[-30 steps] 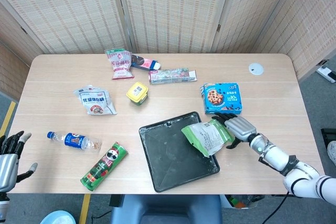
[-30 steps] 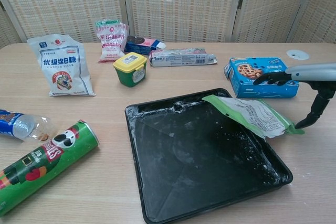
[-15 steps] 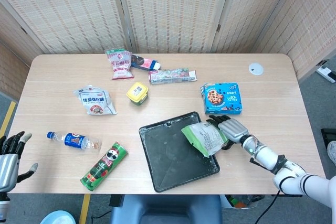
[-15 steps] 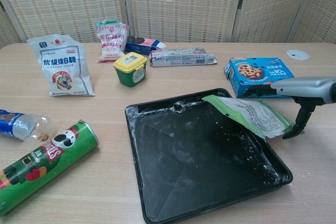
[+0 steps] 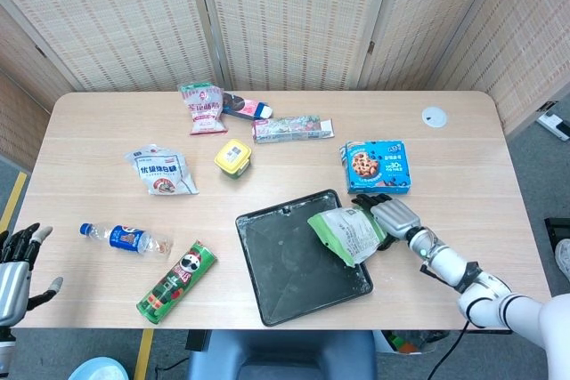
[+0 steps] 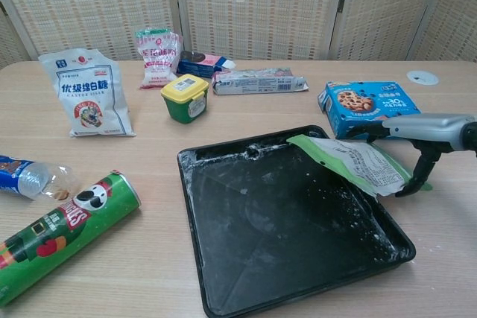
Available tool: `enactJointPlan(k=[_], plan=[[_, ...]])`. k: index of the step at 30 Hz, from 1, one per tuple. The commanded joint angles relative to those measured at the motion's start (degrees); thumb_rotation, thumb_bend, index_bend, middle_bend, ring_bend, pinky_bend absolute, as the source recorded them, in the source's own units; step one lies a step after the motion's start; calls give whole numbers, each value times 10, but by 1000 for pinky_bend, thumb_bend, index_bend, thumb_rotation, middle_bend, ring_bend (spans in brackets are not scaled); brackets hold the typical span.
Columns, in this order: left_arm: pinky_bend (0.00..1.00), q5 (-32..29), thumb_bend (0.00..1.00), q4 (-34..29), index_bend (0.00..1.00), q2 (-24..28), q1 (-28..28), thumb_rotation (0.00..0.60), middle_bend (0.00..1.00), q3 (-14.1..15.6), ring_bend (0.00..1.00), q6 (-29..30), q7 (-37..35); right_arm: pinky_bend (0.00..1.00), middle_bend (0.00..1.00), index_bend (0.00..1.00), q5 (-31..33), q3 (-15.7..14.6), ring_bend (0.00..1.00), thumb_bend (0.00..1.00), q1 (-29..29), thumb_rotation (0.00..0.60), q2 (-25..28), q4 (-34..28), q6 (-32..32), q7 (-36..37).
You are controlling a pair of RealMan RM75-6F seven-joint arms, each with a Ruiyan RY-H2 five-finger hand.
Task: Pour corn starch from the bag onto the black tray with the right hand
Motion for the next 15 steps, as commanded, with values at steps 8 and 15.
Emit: enactJointPlan(k=[8, 15], plan=[[0, -1, 291, 0, 170, 1, 1, 600, 124, 0, 132, 0, 0, 110, 279, 356, -1, 1, 243, 81, -3, 600, -34, 46, 22, 7], [0, 0, 292, 0, 170, 1, 1, 600, 124, 1, 132, -1, 0, 186, 403, 570, 5, 8, 343, 85, -19, 600, -49, 63, 60, 2]])
